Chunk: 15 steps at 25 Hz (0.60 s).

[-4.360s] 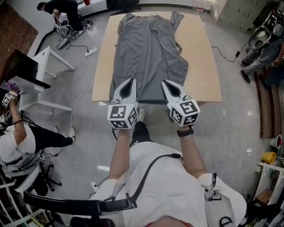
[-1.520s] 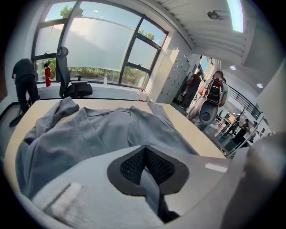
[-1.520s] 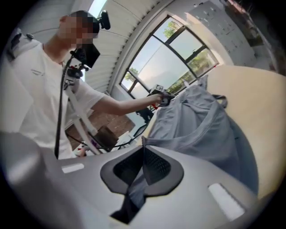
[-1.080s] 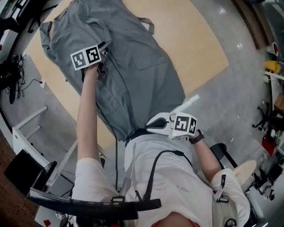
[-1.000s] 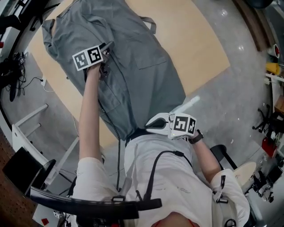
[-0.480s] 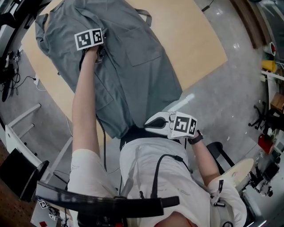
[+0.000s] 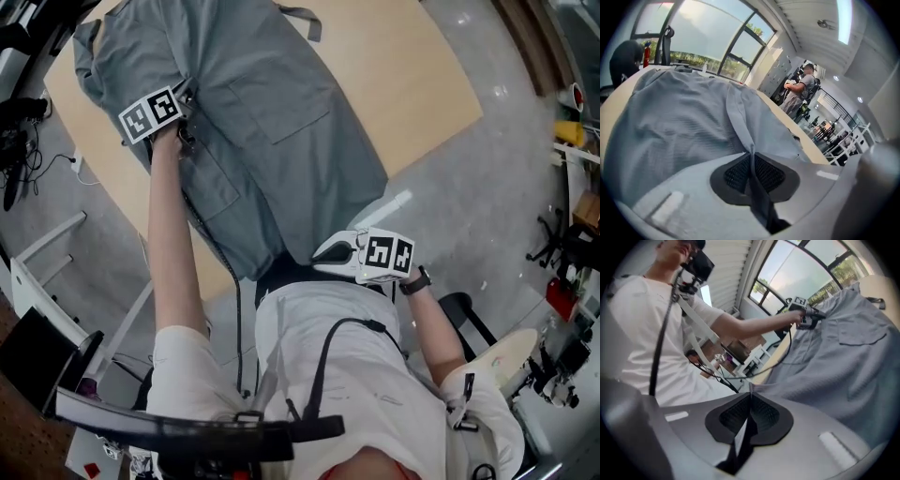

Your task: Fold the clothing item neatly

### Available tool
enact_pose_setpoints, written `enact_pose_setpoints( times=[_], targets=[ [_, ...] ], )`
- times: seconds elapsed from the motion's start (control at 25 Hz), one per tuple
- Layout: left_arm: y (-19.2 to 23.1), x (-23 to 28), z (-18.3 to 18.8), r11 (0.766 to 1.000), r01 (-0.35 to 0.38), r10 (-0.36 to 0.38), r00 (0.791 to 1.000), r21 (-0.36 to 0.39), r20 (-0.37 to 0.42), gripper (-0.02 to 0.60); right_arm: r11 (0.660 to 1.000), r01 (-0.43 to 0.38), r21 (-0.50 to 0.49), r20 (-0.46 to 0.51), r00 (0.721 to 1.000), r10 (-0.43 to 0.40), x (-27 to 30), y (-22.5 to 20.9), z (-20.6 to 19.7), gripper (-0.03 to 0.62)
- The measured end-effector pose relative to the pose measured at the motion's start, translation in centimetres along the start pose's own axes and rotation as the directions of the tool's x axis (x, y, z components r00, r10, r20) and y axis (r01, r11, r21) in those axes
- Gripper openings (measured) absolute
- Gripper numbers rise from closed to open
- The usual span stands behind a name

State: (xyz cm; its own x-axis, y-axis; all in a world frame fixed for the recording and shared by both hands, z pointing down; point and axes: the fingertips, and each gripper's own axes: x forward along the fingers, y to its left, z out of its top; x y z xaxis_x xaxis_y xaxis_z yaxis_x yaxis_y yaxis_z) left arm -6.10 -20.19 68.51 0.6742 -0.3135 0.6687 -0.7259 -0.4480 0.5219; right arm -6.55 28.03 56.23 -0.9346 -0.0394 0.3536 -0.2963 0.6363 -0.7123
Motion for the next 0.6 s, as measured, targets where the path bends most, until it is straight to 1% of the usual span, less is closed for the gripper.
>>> enact_pose_setpoints(
  times=[0.04,0.08,0.12,0.16,0.2,0.24,0.28,0.4,0.48,0.52,0.6],
  targets=[
    [0.5,0.0,0.1,0.999,-0.028,0.028,1.000,0.041,-0.002,0.046,1.000,0.028,0.005,-0.079,0.996,-0.028,0.8,-1.0,-1.7,0.014],
    [1.0,-0.1,0.2,0.995,-0.055,0.055,0.998,0.081,-0.004,0.090,0.999,0.053,0.010,-0.153,0.987,-0.051,1.7,-2.0,-3.4,0.015],
    [1.3,-0.3,0.3,0.990,-0.077,0.078,0.997,0.115,-0.007,0.108,0.997,0.071,0.025,-0.209,0.976,-0.065,2.6,-2.9,-5.0,0.024],
    [1.5,-0.6,0.3,0.986,-0.093,0.095,0.995,0.141,-0.012,0.125,0.995,0.082,0.048,-0.240,0.968,-0.068,3.4,-3.7,-6.3,0.057],
    [1.5,-1.0,0.3,0.981,-0.103,0.107,0.994,0.163,-0.017,0.134,0.993,0.087,0.074,-0.250,0.966,-0.066,4.0,-4.2,-6.9,0.136],
    [1.4,-1.6,0.2,0.977,-0.109,0.115,0.993,0.185,-0.019,0.137,0.992,0.091,0.093,-0.243,0.968,-0.066,4.2,-4.5,-7.0,0.208],
    [1.2,-2.1,0.2,0.971,-0.115,0.121,0.992,0.208,-0.017,0.137,0.990,0.096,0.100,-0.225,0.972,-0.072,4.1,-4.8,-6.5,0.252],
    [0.4,-4.6,0.2,0.956,-0.130,0.134,0.991,0.262,0.005,0.137,0.988,0.139,0.070,-0.146,0.981,-0.128,2.1,-5.6,-3.3,0.252],
    [-0.2,-6.9,0.2,0.952,-0.137,0.134,0.991,0.274,0.031,0.136,0.980,0.194,0.040,-0.089,0.978,-0.190,0.3,-6.4,-0.6,0.234],
    [-0.6,-8.1,0.4,0.954,-0.135,0.126,0.991,0.269,0.051,0.135,0.972,0.233,0.024,-0.063,0.971,-0.231,-0.9,-7.0,0.7,0.225],
    [-2.0,-10.1,1.0,0.964,-0.116,0.096,0.991,0.241,0.096,0.135,0.947,0.323,-0.003,-0.012,0.946,-0.323,-3.6,-8.9,3.5,0.222]
  ],
)
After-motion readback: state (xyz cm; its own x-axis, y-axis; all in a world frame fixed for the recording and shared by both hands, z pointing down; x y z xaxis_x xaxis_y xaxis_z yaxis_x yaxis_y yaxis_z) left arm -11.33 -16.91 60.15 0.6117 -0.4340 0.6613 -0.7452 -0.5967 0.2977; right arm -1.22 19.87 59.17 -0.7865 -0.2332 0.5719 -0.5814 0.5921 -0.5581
